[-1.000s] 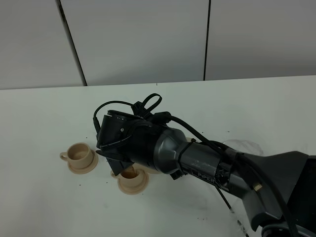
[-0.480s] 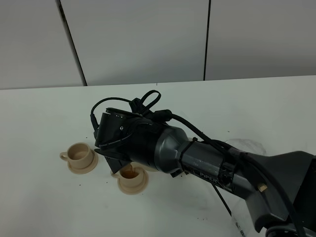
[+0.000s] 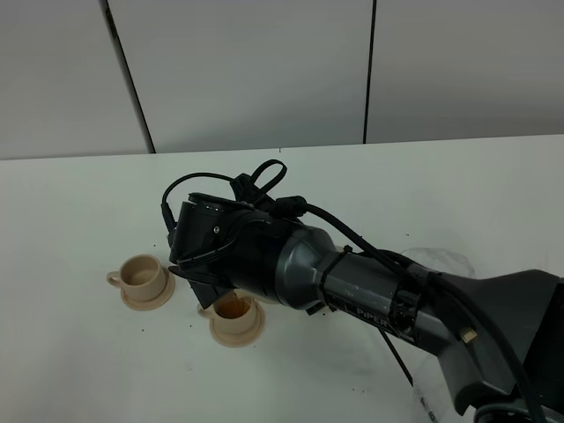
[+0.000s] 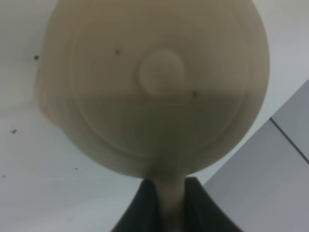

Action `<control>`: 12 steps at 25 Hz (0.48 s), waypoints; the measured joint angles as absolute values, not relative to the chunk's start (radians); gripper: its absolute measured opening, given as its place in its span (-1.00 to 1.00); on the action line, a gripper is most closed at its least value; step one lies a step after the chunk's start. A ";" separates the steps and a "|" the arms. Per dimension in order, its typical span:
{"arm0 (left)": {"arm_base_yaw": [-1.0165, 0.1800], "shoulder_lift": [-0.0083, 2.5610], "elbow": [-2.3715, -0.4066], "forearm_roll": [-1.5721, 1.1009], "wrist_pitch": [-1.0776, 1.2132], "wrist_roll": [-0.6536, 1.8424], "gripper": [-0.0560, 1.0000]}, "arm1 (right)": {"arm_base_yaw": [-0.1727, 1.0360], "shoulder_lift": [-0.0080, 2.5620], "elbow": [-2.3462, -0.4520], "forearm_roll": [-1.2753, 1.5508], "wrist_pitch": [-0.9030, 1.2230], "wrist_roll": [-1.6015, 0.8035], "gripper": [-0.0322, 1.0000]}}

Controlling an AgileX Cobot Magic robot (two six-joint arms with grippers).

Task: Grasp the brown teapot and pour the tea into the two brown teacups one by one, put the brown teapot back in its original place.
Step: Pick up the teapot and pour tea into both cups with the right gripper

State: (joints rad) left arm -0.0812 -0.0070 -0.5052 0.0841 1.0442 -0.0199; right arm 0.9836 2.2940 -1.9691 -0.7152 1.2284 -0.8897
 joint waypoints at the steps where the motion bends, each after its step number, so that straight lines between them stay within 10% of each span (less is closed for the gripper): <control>1: -0.081 -0.007 -0.505 0.084 1.044 -0.020 -0.36 | 0.984 2.294 -1.969 -0.715 1.228 -0.890 -0.76; 12: -0.081 -0.007 -0.505 0.084 1.044 -0.020 -0.36 | 0.990 2.294 -1.969 -0.738 1.228 -0.890 -0.76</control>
